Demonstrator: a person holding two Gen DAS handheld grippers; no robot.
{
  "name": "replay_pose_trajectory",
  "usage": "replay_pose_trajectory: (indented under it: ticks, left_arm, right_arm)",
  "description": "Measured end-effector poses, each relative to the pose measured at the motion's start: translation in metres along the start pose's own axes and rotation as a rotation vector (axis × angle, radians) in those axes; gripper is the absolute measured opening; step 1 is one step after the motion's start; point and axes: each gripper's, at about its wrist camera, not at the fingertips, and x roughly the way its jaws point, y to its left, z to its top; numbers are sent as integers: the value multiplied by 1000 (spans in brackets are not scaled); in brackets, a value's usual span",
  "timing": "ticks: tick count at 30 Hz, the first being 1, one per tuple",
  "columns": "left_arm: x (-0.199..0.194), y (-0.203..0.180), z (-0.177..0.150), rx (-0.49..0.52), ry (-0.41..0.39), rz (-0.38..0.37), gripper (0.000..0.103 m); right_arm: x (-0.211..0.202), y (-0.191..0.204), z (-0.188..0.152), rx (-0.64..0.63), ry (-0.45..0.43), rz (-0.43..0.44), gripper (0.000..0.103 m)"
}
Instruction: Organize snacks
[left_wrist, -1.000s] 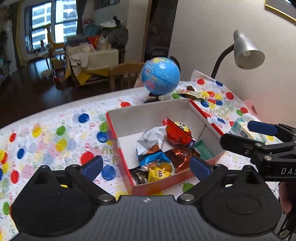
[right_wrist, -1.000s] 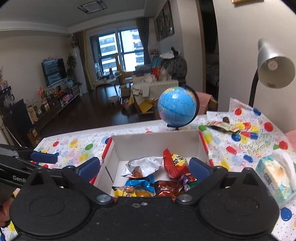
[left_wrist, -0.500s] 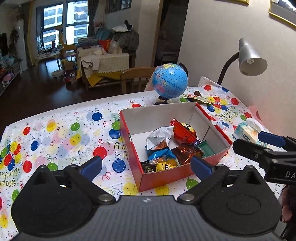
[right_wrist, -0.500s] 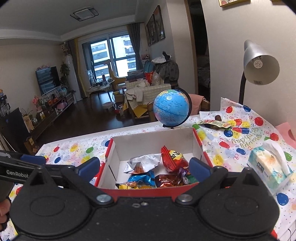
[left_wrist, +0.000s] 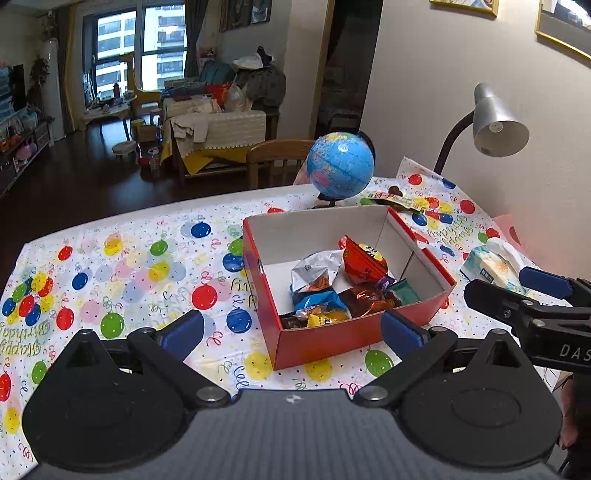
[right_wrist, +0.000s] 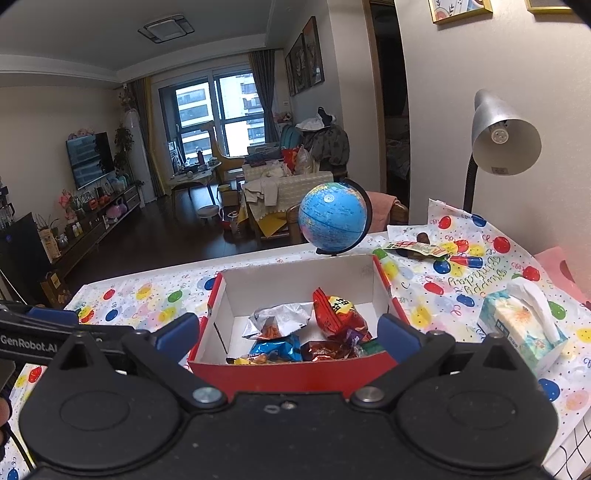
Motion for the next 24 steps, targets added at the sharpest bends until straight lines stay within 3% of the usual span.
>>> replay_pose_trajectory:
  ticks: [24]
  left_arm:
    - [-16, -8, -3, 3, -58, -33, 103]
  right_arm:
    - [-9, 2, -1, 17, -10, 19, 103]
